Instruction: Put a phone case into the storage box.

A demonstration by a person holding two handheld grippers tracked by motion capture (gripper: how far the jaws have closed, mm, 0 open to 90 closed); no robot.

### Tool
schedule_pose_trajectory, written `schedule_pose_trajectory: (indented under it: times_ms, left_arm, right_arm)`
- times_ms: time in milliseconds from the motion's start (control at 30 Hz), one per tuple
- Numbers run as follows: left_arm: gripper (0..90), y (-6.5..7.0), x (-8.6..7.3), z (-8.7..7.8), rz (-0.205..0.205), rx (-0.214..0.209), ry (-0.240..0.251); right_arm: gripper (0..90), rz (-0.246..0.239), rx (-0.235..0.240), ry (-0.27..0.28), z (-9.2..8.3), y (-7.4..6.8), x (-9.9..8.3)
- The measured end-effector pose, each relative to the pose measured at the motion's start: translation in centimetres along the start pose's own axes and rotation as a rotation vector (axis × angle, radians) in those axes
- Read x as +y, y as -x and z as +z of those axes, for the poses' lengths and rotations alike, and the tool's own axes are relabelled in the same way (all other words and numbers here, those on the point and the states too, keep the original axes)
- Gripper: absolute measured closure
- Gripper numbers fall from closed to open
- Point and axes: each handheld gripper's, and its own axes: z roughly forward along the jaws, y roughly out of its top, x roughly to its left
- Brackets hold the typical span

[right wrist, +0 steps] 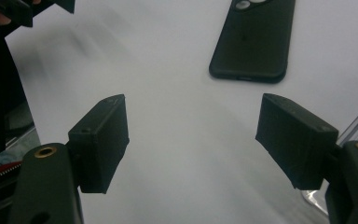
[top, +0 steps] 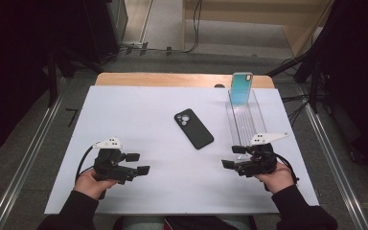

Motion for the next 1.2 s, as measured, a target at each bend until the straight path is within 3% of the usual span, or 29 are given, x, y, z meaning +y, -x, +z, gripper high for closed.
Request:
schedule_pose_trajectory:
  times_ms: [233,433,567,700,833,967,1200]
  left_arm:
    - [26.9,-0.2,-0.4,-0.1,-0.010,-0.002,0.001]
    - [26.9,-0.2,-0.3,0.2,-0.006,-0.004,-0.010]
    - [26.9,-0.2,-0.3,0.3,-0.005,-0.001,-0.013]
    - [26.9,-0.2,-0.3,0.2,-0.006,0.004,-0.011]
    - [26.9,-0.2,-0.3,0.3,-0.005,0.011,-0.016]
    - [26.9,-0.3,-0.3,0.2,-0.012,0.008,-0.010]
    - [26.9,-0.6,-0.3,0.1,-0.016,0.004,-0.008]
  right_arm:
    - [23.2,-0.037,-0.003,-0.020,0.3,-0.4,-1.1]
    - [23.2,-0.033,0.018,-0.032,0.6,-0.2,-1.0]
    - [23.2,-0.042,0.030,-0.004,0.7,-0.3,-0.5]
    - [23.2,-0.025,-0.014,0.018,0.5,-0.3,0.1]
    - [23.1,0.003,-0.028,-0.012,0.9,-0.3,0.8]
    - [21.0,0.056,-0.040,0.016,0.9,-0.1,1.7]
    - [17.2,0.082,-0.096,0.035,1.2,0.4,3.1]
